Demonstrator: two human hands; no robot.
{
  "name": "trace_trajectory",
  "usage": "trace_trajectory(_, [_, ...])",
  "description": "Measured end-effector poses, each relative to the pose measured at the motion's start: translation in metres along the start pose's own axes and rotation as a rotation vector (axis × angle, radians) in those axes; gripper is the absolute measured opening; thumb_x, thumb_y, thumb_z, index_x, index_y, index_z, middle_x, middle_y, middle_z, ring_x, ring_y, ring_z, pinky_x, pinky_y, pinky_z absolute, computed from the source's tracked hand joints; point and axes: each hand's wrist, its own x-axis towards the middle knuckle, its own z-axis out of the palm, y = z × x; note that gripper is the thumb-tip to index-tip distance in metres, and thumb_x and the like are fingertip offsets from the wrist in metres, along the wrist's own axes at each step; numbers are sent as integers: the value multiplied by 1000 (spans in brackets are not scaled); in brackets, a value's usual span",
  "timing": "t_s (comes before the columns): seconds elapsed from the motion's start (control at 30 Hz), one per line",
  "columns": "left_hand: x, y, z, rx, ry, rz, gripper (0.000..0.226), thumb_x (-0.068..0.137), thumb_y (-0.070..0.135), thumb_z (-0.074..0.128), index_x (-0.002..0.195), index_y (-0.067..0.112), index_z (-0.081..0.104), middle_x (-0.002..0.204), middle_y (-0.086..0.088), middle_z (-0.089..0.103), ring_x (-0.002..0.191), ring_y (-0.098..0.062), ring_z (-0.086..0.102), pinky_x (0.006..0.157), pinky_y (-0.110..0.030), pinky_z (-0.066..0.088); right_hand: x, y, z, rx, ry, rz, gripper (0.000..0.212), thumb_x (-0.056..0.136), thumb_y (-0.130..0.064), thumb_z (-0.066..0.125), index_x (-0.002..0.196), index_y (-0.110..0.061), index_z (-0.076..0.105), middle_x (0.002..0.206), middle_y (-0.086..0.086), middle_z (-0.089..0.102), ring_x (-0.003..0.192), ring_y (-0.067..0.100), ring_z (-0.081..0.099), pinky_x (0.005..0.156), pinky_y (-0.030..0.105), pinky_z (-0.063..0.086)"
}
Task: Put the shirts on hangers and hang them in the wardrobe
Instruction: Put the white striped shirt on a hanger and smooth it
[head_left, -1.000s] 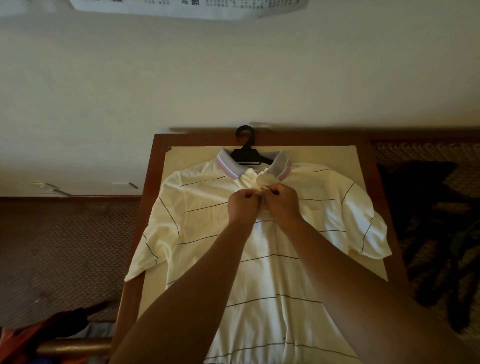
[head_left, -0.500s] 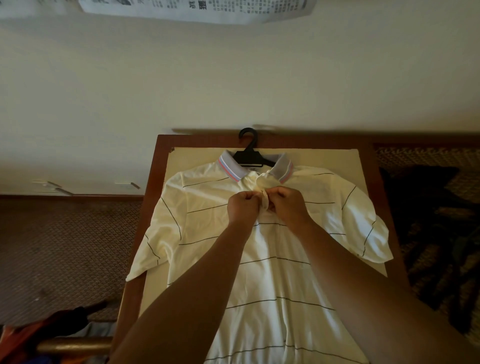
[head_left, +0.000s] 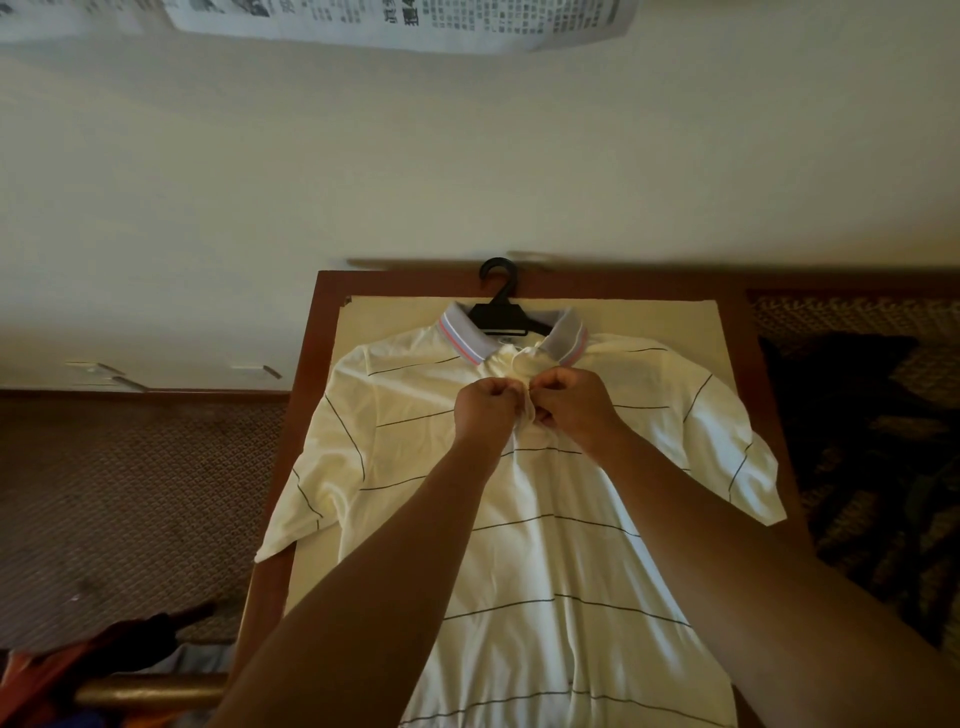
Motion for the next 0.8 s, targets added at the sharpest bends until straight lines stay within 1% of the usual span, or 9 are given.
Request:
trace_trajectory(0.1, [0,-2,2,62,25,6,16,89,10,55,88,4,70,70,-5,63,66,-16,58,65,-25,48,0,1,3,-4,21,-8,5,83,1,64,85,0,68,63,11,62,56,19,58,53,24,49])
trace_trajectory(0.2, [-1,-4,2,55,30,6,16,89,8,55,89,3,69,69,-5,63,65,-16,57,63,-24,47,0,1,5,-24,35,-7,5,83,1,63,83,-3,67,61,9,61,54,16,57,52,22,48])
trace_trajectory(0.33, [0,-5,1,46,23,5,15,87,6,55,87,1,70,63,-2,61,60,-14,56,63,-24,47,-1,1,7,-31,48,13,6,83,1,64,88,-2,67,63,7,60,54,14,57,50,18,47])
trace_trajectory(0.4, [-1,-3,1,-36,10,-22,14,88,7,58,82,4,70,64,-4,63,63,-16,59,68,-29,51,-1,2,8,-45,66,1,7,84,-1,66,90,-4,66,65,6,61,55,14,57,51,18,46])
trace_trajectory(0.47, [-3,-2,0,-119,-11,-54,14,88,9,60,78,9,69,67,-6,65,67,-18,61,73,-32,53,-1,4,8,-48,81,-27,8,83,-2,68,86,-9,65,67,5,62,58,15,57,56,23,46])
trace_trajectory(0.6, [-3,-3,0,-143,-39,-81,10,84,0,59,86,3,68,61,-3,61,59,-13,57,62,-25,49,-3,7,11,-73,105,-67,17,81,-7,73,75,-18,61,67,3,62,62,17,58,61,27,49])
trace_trajectory(0.67, [-3,-3,2,-141,-18,-94,12,84,-2,58,90,0,68,63,-4,60,58,-13,56,61,-24,48,-4,8,12,-86,126,-89,15,81,-7,72,76,-16,61,67,2,62,63,17,59,62,26,50])
trace_trajectory(0.77, [-3,-2,4,-160,-2,-95,14,84,-4,56,88,3,67,66,-6,61,59,-14,57,60,-24,49,-5,9,14,-108,145,-131,11,81,-6,71,79,-13,63,68,0,63,66,16,60,62,22,50])
trace_trajectory(0.8, [-3,-2,5,-161,1,-93,15,85,-4,56,91,4,67,68,-6,62,60,-14,58,59,-22,49,-6,10,14,-111,146,-137,10,81,-6,71,79,-13,64,69,0,63,66,16,60,63,23,50])
